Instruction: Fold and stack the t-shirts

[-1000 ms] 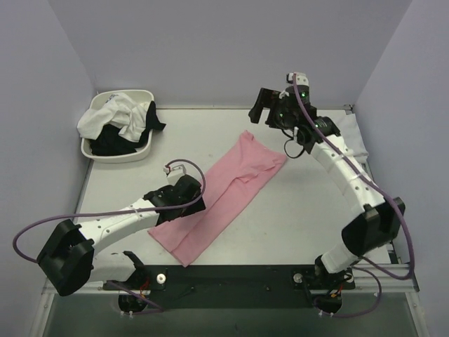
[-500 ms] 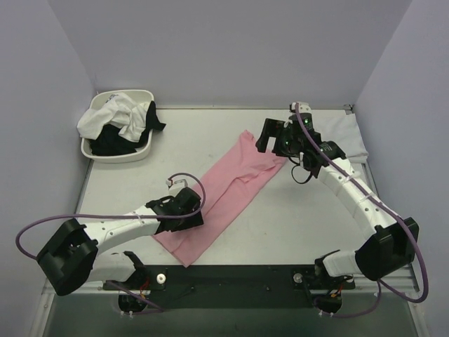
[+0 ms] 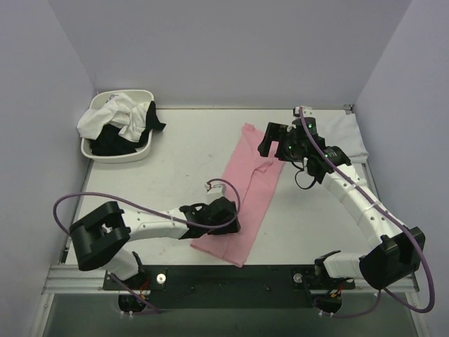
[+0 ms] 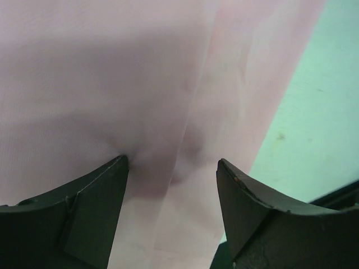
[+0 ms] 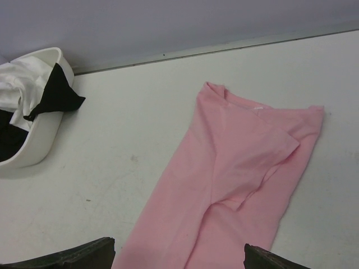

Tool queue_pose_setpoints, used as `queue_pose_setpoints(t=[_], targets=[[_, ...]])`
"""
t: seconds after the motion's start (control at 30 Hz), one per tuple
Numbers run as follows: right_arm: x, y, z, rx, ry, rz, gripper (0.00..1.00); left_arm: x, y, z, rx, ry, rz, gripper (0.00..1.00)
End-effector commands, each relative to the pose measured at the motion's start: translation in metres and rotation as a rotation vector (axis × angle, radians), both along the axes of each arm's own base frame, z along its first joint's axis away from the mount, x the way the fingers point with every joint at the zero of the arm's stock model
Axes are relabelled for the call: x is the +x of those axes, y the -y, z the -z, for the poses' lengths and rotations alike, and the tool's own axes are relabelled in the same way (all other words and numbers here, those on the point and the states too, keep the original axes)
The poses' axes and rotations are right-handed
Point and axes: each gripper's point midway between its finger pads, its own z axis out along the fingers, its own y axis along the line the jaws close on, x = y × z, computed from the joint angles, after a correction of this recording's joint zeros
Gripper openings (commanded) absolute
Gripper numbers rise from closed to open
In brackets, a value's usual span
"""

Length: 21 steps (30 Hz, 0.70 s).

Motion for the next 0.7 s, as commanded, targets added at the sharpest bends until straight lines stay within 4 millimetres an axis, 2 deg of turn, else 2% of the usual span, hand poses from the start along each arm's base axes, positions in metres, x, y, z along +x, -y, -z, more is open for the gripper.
queue_pose_setpoints(t=[0.0, 0.03, 0.13, 0.2, 0.23, 0.3, 0.33, 0.4, 0.47, 0.5, 0.53, 0.6, 0.63, 0.67], targets=[[-0.012, 0.008, 0.009, -0.02, -0.023, 0.019, 1.0, -0.039, 0.059, 0.022, -0.067, -0.122, 0.135, 0.75], [-0.013, 0.01, 0.011, -0.025, -0.027, 0.024, 1.0, -0.043, 0.068, 0.031, -0.06, -0.137, 0.155, 0.74], [-0.015, 0.015, 0.017, -0.028, -0.048, 0.032, 1.0, -0.048, 0.108, 0.026, -0.091, -0.119, 0.216, 0.74], [-0.016, 0.017, 0.023, -0.036, -0.062, 0.04, 1.0, -0.047, 0.125, 0.02, -0.107, -0.106, 0.242, 0.74], [-0.014, 0.019, 0.027, -0.044, -0.067, 0.048, 1.0, -0.044, 0.142, 0.006, -0.16, -0.079, 0.26, 0.74], [-0.007, 0.025, 0.035, -0.06, -0.08, 0.075, 1.0, -0.04, 0.149, -0.008, -0.18, -0.045, 0.277, 0.74], [-0.003, 0.026, 0.038, -0.062, -0.09, 0.081, 1.0, -0.034, 0.154, -0.03, -0.213, -0.014, 0.278, 0.75], [0.007, 0.026, 0.049, -0.039, -0.12, 0.097, 1.0, -0.027, 0.146, -0.047, -0.181, 0.033, 0.28, 0.75], [0.015, 0.023, 0.056, -0.016, -0.137, 0.099, 1.0, -0.022, 0.134, -0.08, -0.172, 0.082, 0.273, 0.75], [0.021, 0.019, 0.065, 0.012, -0.161, 0.093, 1.0, -0.015, 0.126, -0.089, -0.151, 0.12, 0.261, 0.75], [0.024, 0.016, 0.069, 0.03, -0.171, 0.088, 1.0, -0.014, 0.113, -0.108, -0.15, 0.142, 0.252, 0.75], [0.028, 0.003, 0.083, 0.065, -0.211, 0.051, 1.0, -0.001, 0.091, -0.124, -0.128, 0.191, 0.209, 0.75], [0.03, -0.002, 0.088, 0.085, -0.226, 0.043, 1.0, 0.0, 0.075, -0.142, -0.137, 0.208, 0.189, 0.76], [0.031, -0.006, 0.093, 0.101, -0.24, 0.04, 1.0, 0.003, 0.065, -0.148, -0.138, 0.217, 0.174, 0.76]])
